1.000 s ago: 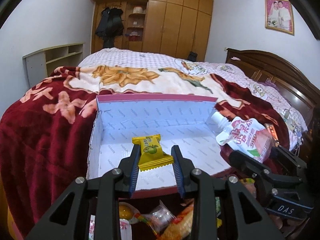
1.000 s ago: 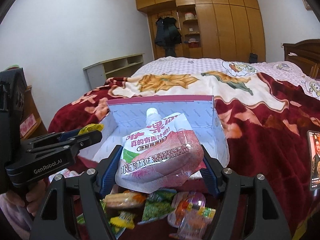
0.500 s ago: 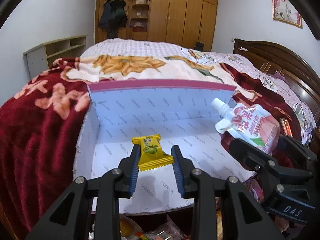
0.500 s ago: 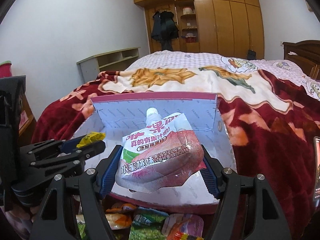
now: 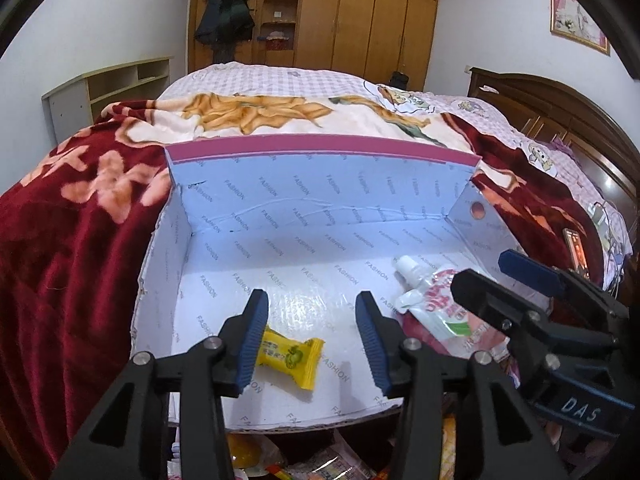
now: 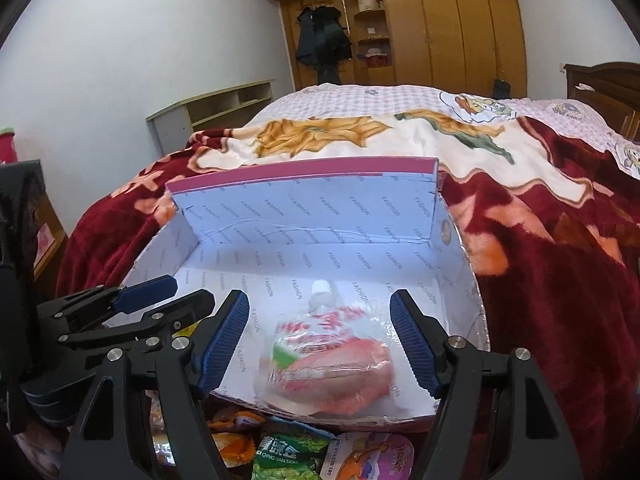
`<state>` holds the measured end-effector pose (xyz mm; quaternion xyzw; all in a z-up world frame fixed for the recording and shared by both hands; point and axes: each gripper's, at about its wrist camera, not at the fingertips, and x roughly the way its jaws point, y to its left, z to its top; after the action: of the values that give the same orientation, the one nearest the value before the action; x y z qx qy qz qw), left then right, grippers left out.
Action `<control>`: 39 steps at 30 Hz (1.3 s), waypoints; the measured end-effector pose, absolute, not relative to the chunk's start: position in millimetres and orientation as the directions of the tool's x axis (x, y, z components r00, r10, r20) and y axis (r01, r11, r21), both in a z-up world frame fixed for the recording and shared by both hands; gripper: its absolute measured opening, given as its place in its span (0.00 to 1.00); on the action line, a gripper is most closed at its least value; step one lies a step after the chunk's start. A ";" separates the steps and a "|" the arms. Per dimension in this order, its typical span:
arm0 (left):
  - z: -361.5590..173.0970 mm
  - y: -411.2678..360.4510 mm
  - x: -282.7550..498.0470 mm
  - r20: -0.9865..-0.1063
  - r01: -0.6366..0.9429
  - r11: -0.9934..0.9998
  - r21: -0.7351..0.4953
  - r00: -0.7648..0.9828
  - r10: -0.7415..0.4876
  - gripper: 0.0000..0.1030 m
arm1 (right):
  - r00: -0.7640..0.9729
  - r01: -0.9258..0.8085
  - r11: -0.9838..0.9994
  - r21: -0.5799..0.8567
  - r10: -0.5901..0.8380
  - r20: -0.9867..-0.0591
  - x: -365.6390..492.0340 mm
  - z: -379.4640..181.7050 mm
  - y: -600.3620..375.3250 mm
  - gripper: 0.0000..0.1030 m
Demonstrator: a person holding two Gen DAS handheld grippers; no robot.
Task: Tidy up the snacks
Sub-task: 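Open both tools to release the packet and pouch inside the box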
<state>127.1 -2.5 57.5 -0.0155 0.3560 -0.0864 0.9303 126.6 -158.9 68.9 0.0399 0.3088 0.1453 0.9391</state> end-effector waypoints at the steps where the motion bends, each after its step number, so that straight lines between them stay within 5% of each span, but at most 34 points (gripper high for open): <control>1: 57.5 -2.7 126.9 -0.660 0.149 0.985 -0.088 0.732 -0.170 0.47 | 0.768 -0.248 0.954 0.167 0.299 -0.567 126.6 69.6 -159.2 0.73; 39: 69.3 6.3 82.1 -0.628 0.182 0.972 -0.147 0.742 -0.234 0.47 | 0.767 -0.277 0.935 0.221 0.353 -0.536 86.3 75.5 -158.1 0.73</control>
<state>82.1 6.3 69.3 -0.0378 0.3415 -0.1115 0.9325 86.3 -158.1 75.5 0.0643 0.2975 0.1681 0.9376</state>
